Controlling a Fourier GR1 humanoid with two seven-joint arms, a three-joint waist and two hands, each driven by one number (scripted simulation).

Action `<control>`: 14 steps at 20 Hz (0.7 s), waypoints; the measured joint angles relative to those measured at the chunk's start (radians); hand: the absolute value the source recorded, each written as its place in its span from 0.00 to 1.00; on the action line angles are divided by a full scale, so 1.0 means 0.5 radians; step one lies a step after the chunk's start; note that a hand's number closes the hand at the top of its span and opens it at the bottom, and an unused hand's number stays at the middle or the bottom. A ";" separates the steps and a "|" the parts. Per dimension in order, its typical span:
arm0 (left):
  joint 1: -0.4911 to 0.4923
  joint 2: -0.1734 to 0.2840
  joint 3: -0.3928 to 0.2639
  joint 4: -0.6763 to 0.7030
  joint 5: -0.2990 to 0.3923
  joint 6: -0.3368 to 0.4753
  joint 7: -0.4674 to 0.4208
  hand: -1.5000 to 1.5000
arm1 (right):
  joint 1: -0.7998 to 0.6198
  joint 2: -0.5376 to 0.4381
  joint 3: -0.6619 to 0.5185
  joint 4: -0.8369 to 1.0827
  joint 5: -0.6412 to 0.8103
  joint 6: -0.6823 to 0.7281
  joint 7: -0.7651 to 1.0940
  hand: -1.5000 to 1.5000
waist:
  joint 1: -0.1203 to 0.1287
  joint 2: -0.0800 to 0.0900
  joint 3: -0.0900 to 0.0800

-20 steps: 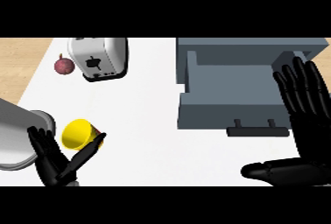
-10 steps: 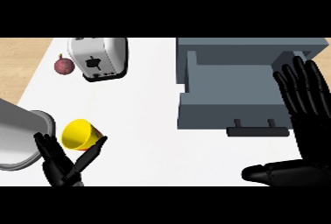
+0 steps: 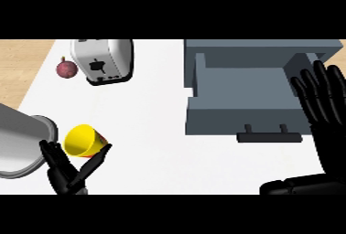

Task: Pick up the cup, place it into the drawer and close the drawer

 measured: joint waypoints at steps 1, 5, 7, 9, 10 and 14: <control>-0.008 0.009 0.011 0.032 0.003 -0.031 -0.012 0.00 | -0.020 0.017 0.023 0.026 0.027 -0.017 -0.004 0.00 | 0.001 0.000 0.000; -0.039 0.020 -0.011 0.107 0.047 -0.083 -0.072 0.00 | -0.054 0.021 0.012 0.070 0.042 -0.027 -0.028 0.00 | 0.002 0.000 0.000; -0.080 0.017 0.028 0.174 0.066 -0.136 -0.116 0.00 | -0.061 0.023 0.005 0.089 0.043 -0.029 -0.043 0.00 | 0.002 0.000 0.000; -0.127 0.024 0.064 0.241 0.081 -0.174 -0.146 0.00 | -0.052 0.015 -0.011 0.080 0.018 -0.016 -0.038 0.00 | 0.000 0.000 0.000; -0.122 0.019 0.066 0.235 0.084 -0.182 -0.148 0.00 | -0.023 0.034 0.018 0.069 0.044 -0.022 -0.058 0.00 | 0.001 0.000 0.000; -0.202 0.033 0.127 0.346 0.126 -0.267 -0.188 0.00 | -0.048 0.008 -0.022 0.092 -0.003 0.003 -0.044 0.00 | 0.000 0.000 0.000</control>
